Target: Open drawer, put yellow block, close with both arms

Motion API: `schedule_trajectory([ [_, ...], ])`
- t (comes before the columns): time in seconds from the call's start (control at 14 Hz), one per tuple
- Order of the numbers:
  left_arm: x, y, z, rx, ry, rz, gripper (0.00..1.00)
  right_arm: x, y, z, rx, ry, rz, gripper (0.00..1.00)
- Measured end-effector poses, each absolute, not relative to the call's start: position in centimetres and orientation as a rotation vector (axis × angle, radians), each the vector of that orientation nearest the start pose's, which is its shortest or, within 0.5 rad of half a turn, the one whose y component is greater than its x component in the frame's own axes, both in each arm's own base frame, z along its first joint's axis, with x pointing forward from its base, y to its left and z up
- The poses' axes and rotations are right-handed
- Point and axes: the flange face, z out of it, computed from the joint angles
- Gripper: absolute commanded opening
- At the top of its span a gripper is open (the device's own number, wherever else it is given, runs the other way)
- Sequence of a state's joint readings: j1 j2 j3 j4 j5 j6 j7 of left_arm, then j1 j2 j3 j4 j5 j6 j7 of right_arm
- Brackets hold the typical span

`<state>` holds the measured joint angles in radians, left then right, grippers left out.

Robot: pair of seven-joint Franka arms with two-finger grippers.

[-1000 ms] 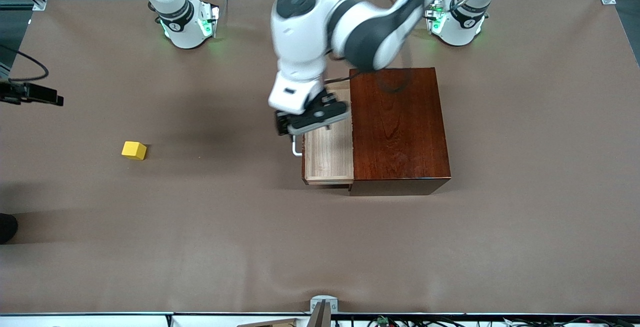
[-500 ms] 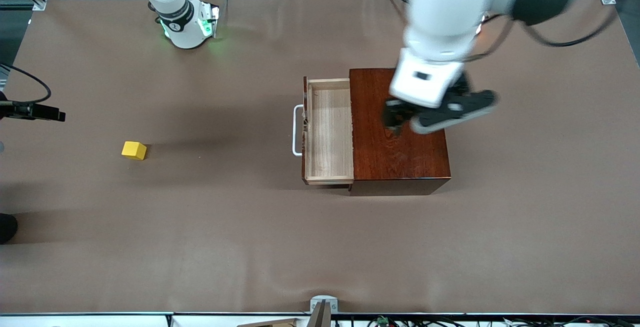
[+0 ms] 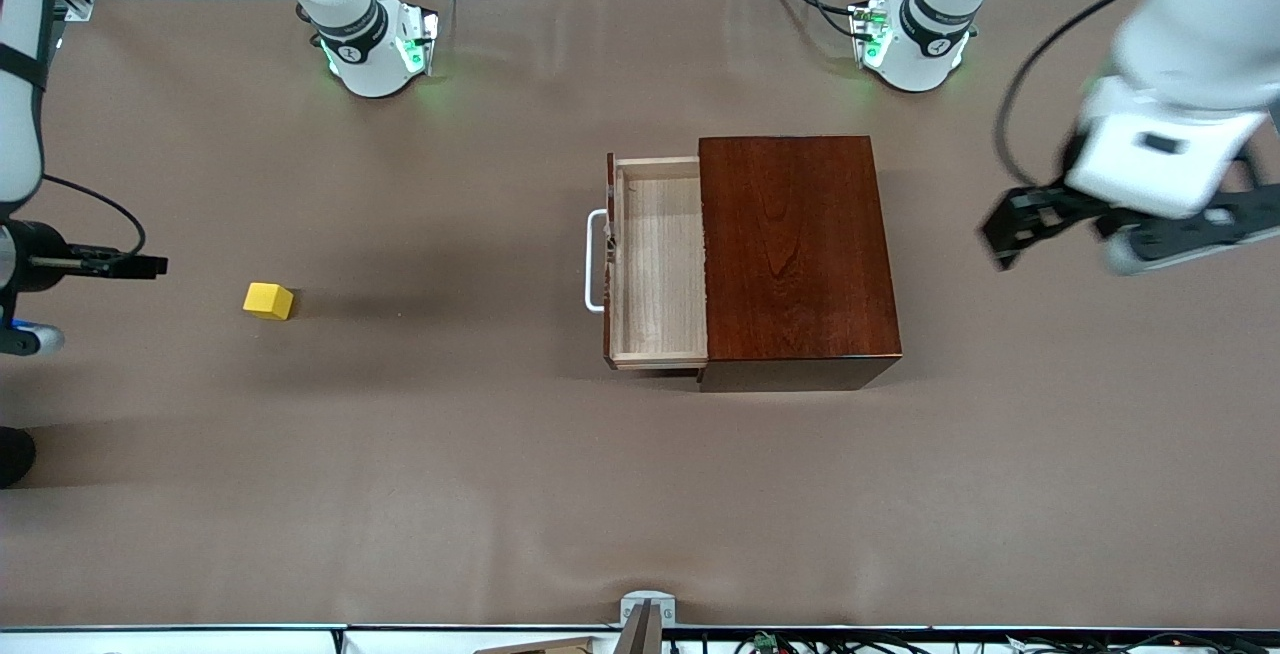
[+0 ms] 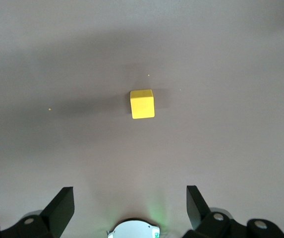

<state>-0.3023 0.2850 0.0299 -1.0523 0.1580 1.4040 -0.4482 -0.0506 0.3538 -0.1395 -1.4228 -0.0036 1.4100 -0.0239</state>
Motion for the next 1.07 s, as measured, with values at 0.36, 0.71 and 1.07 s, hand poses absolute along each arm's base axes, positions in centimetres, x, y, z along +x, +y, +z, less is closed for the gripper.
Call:
schedule_trajectory([
  [0.36, 57.2, -6.3, 69.1, -3.034, -0.182, -0.066, 1.00, 61.0, -10.7, 42.5, -3.079, 0.258, 0.594, 1.00],
  [0.71, 53.4, -2.2, 68.3, -3.052, -0.134, -0.035, 1.00, 60.1, -10.8, 36.7, -3.081, 0.261, 0.565, 1.00],
  [1.07, 52.8, -3.2, 67.9, -3.052, -0.102, -0.049, 1.00, 59.0, -10.8, 33.1, -3.089, 0.259, 0.531, 1.00],
])
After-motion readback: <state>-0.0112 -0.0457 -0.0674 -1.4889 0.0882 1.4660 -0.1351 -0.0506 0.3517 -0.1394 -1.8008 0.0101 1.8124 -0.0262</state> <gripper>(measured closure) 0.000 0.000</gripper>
